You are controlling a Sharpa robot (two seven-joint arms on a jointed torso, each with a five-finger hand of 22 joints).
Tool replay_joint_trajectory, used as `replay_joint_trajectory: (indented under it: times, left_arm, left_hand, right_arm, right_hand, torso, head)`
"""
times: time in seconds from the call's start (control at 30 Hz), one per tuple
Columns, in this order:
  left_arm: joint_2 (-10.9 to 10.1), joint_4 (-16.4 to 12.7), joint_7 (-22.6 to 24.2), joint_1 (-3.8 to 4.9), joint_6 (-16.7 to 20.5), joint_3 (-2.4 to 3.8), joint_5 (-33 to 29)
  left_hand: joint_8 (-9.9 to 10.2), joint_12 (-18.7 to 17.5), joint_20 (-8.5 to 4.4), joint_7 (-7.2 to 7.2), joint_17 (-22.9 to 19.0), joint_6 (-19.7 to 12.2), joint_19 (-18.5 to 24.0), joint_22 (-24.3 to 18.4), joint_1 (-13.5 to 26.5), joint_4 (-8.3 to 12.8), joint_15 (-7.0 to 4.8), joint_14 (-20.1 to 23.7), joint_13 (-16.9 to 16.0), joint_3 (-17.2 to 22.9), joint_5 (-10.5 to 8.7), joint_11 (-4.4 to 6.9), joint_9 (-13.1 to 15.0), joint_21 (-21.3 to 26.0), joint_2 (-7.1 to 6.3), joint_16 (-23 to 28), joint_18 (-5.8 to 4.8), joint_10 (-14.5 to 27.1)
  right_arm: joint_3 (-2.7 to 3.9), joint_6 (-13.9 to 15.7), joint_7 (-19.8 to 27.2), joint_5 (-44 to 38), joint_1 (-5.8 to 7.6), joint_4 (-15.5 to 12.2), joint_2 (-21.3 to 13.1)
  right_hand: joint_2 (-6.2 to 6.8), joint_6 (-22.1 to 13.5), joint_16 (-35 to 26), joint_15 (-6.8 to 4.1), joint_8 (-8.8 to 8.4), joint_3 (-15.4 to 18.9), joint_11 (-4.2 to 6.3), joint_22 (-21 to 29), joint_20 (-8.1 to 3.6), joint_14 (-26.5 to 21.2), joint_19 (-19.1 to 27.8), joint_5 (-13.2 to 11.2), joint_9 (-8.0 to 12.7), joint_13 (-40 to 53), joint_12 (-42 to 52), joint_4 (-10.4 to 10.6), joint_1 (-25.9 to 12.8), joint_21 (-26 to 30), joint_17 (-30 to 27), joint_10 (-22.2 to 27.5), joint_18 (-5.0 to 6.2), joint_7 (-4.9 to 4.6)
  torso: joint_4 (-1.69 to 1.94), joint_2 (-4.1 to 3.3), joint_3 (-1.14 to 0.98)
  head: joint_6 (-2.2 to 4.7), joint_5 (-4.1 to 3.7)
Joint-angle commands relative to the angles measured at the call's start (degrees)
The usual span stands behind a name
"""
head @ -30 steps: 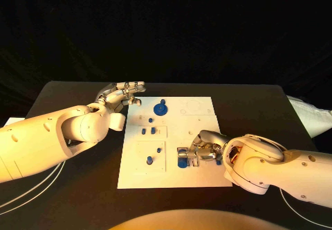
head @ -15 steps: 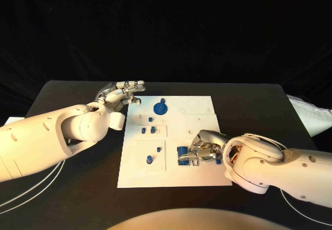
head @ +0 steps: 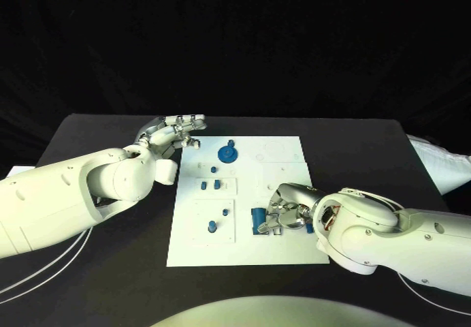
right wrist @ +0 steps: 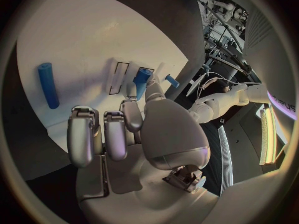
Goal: Assemble the parts on the task board
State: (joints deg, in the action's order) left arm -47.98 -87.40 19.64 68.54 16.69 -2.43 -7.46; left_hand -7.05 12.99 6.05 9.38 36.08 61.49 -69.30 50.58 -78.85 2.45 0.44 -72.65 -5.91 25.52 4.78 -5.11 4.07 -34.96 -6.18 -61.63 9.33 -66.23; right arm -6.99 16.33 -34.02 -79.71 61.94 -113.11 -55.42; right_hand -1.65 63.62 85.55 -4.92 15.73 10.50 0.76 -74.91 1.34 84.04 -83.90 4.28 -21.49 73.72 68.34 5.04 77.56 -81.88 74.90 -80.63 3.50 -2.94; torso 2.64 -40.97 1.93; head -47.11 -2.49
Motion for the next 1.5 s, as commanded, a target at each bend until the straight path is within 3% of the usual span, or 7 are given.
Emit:
replay_joint_trajectory:
  times: [0.03, 0.27, 0.4, 0.63, 0.93, 1.27, 1.5]
  left_arm:
    - [0.1, 0.0, 0.2, -0.03, -1.2, 0.03, 0.2]
    - [0.1, 0.0, 0.1, -0.04, -1.2, 0.01, 0.2]
    - [0.1, 0.1, 0.1, -0.04, -1.2, -0.01, 0.2]
    - [0.3, 0.1, 0.0, -0.04, -1.3, -0.02, 0.2]
    - [0.2, 0.0, 0.1, -0.04, -1.4, -0.03, 0.2]
    - [0.3, 0.0, 0.2, -0.04, -1.4, -0.03, 0.3]
    - [0.2, 0.0, 0.1, -0.04, -1.4, -0.03, 0.3]
  left_hand:
    - [-0.3, 0.2, -0.04, 0.11, 0.0, -0.4, -0.1, 0.0, -0.5, 0.1, -0.16, 0.4, -0.1, -0.1, 0.02, 0.01, -0.1, 0.4, 0.23, 0.2, 1.14, 0.4]
    - [-0.3, 0.2, -0.04, 0.11, 0.0, -0.4, -0.1, 0.0, -0.5, 0.1, -0.16, 0.4, -0.1, -0.1, 0.02, 0.01, -0.1, 0.4, 0.23, 0.2, 1.14, 0.4]
    - [-0.3, 0.2, -0.04, 0.11, 0.0, -0.4, -0.1, 0.0, -0.5, 0.1, -0.16, 0.4, -0.1, -0.1, 0.02, 0.01, -0.1, 0.4, 0.23, 0.2, 1.14, 0.4]
    - [-0.3, 0.2, -0.04, 0.12, -0.2, -0.4, -0.1, -0.1, -0.5, 0.1, -0.15, 0.5, -0.1, -0.2, 0.02, -0.01, -0.1, 0.4, 0.25, 0.3, 1.14, 0.4]
    - [-0.3, 0.2, -0.04, 0.12, -0.3, -0.4, -0.1, -0.1, -0.5, 0.1, -0.15, 0.5, -0.1, -0.2, 0.02, -0.01, -0.1, 0.4, 0.24, 0.3, 1.14, 0.4]
    - [-0.3, 0.2, -0.04, 0.12, -0.3, -0.4, -0.1, -0.1, -0.5, 0.1, -0.15, 0.5, -0.1, -0.2, 0.02, -0.01, -0.1, 0.4, 0.24, 0.3, 1.14, 0.4]
    - [-0.3, 0.2, -0.04, 0.12, -0.3, -0.4, -0.1, -0.1, -0.5, 0.1, -0.15, 0.5, -0.1, -0.2, 0.02, -0.01, -0.1, 0.4, 0.24, 0.3, 1.14, 0.4]
  right_arm:
    - [-0.09, -0.4, -0.7, -2.6, -0.15, 0.5, -0.1]
    - [-0.05, -0.8, 2.2, 2.3, 0.04, -0.9, -2.7]
    - [0.01, -1.0, 6.0, 7.4, 1.12, -2.3, -6.0]
    - [0.02, -3.1, 9.2, 7.8, 4.46, -3.6, -13.2]
    - [-0.39, -5.5, 6.3, -2.3, 5.65, -3.0, -18.8]
    - [-3.75, -7.2, 5.0, -3.1, 5.31, -1.9, -18.8]
    - [-4.60, -7.1, 4.4, -4.1, 4.53, -1.4, -17.9]
  right_hand:
    - [-1.84, 0.3, 0.1, -0.32, -0.31, -0.3, 0.72, -1.3, -0.47, 4.4, -1.0, 0.8, 0.0, 0.4, 1.0, 0.0, 1.5, -0.1, 6.3, -1.2, -0.49, 0.06]
    - [-0.56, -0.4, -0.1, -0.05, -0.91, 1.1, 0.33, -0.6, -0.34, 4.3, -0.7, 2.2, 0.0, -0.1, -0.1, 1.2, -1.6, 0.4, 6.0, -0.7, -0.34, -0.41]
    - [0.58, -2.4, 0.2, 0.58, -2.26, 2.8, -0.44, 0.0, 0.14, 4.4, -0.4, 5.2, 0.4, -1.6, -2.5, 2.2, -3.7, 0.8, 6.7, 0.8, -0.24, -1.27]
    - [-2.88, -2.2, 0.5, 0.55, -2.94, 0.2, -0.25, -1.1, 0.39, 4.5, -0.7, 9.7, 0.5, -1.3, -2.3, 0.1, 1.1, 0.2, 7.3, 0.8, -0.43, -1.07]
    - [-2.58, -1.6, 0.8, 0.61, -3.78, 0.8, -0.36, -2.4, 0.40, 4.6, -1.2, 8.2, 0.9, -0.3, -1.1, 1.0, -0.6, -0.6, 7.9, -0.2, -0.71, -1.23]
    - [-2.19, -1.3, 0.6, 0.85, -5.26, 2.4, -0.65, -2.3, 0.60, 4.5, -1.1, 10.6, 1.3, -0.3, -1.6, 3.8, -4.1, -0.6, 7.7, -0.4, -0.67, -1.49]
    - [-1.69, -1.1, 0.6, 0.87, -5.54, 3.0, -0.66, -2.2, 0.63, 4.5, -1.1, 11.0, 1.4, -0.4, -1.9, 4.1, -4.5, -0.5, 7.7, -0.3, -0.65, -1.50]
  torso:
    - [-0.07, -0.01, 0.03]
    - [-0.10, 0.04, 0.01]
    - [-0.10, 0.01, 0.07]
    - [-0.12, -0.02, 0.05]
    - [-0.15, -0.04, 0.06]
    - [-0.14, -0.02, 0.02]
    - [-0.15, -0.09, 0.02]
  head:
    - [0.17, -0.10]
    - [0.36, -0.38]
    - [0.50, -0.80]
    - [0.72, -1.66]
    - [0.77, -2.65]
    - [0.83, -3.09]
    - [0.76, -2.85]
